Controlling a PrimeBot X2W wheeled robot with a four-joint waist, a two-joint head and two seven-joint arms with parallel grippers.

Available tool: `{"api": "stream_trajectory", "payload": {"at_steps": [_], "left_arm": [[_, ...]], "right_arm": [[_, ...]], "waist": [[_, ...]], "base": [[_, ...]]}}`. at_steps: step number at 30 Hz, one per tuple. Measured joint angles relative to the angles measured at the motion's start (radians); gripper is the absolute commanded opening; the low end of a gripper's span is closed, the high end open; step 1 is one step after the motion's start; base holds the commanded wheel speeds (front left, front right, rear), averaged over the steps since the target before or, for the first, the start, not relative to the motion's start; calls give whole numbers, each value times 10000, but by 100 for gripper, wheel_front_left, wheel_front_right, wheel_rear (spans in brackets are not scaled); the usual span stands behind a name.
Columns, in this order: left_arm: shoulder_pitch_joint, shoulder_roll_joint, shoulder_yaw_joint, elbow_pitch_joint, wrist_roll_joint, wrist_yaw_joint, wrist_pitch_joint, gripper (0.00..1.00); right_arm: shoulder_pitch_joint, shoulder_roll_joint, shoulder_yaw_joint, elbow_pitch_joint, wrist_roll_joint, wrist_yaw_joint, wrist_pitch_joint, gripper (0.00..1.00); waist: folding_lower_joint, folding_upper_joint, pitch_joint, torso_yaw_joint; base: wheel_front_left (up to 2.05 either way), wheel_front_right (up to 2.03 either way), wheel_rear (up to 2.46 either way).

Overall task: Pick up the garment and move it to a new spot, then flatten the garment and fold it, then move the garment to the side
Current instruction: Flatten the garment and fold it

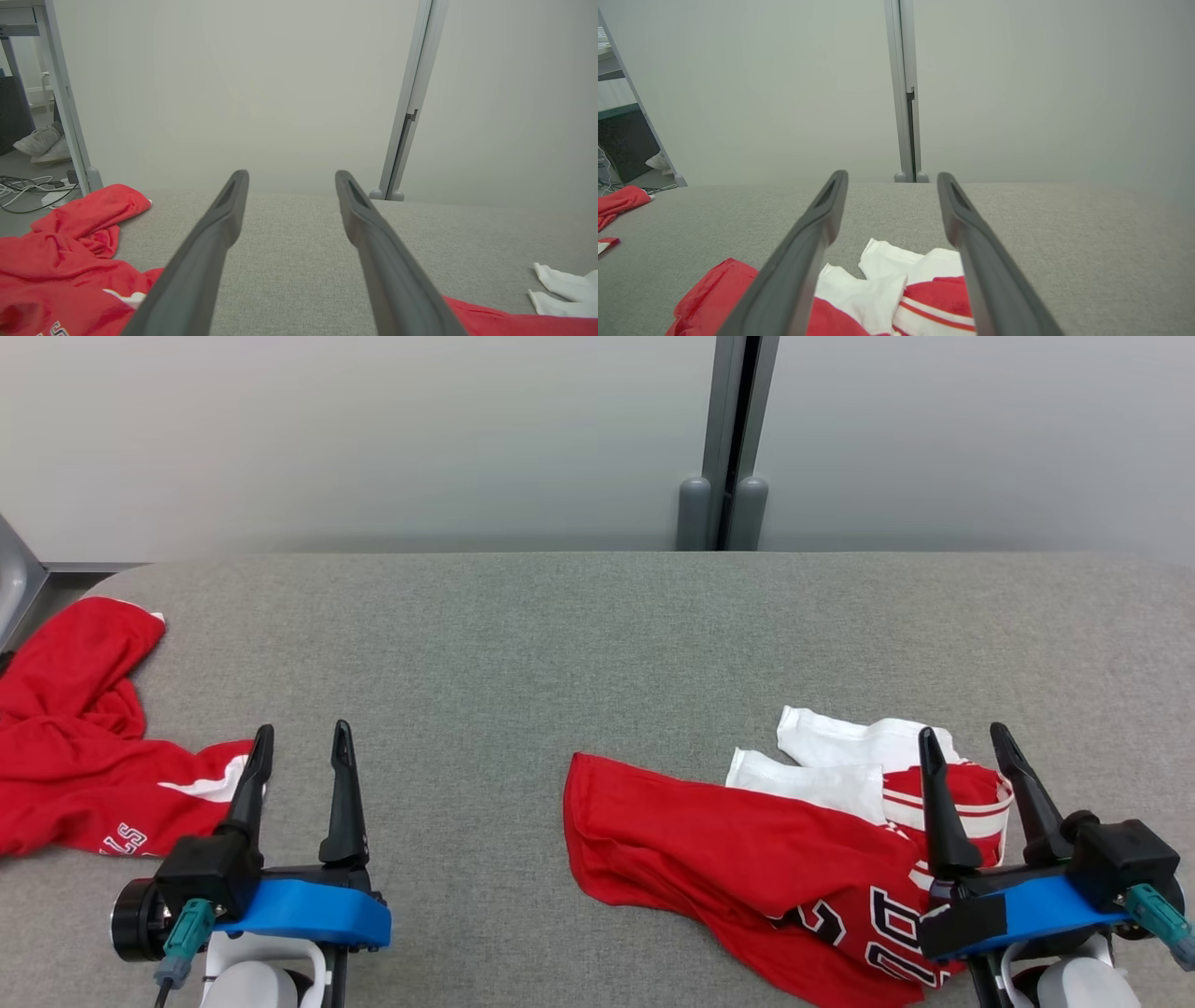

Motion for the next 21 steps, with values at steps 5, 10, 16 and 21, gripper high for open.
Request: {"api": "stream_trajectory", "payload": {"at_steps": [5, 10, 16, 21], "left_arm": [[-75, 8, -56, 81, 123, -13, 2, 100], [-788, 111, -504, 339, 378, -71, 2, 100], [-2079, 245, -1432, 1296, 479, -104, 2, 100], [-3109, 282, -2439, 2205, 161, -150, 374, 100]], "right_arm": [[-156, 6, 96, 163, 61, 0, -79, 100], [-355, 8, 165, 217, 59, 0, -102, 100], [-479, 13, 263, 249, 92, 0, -173, 100], [-569, 13, 215, 255, 146, 0, -188, 100]], "waist": [[0, 0, 69, -175], [0, 0, 215, -412], [0, 0, 473, -860], [0, 0, 800, -1235]], "base": [[0, 0, 0], [0, 0, 0], [0, 0, 0], [0, 0, 0]]}}
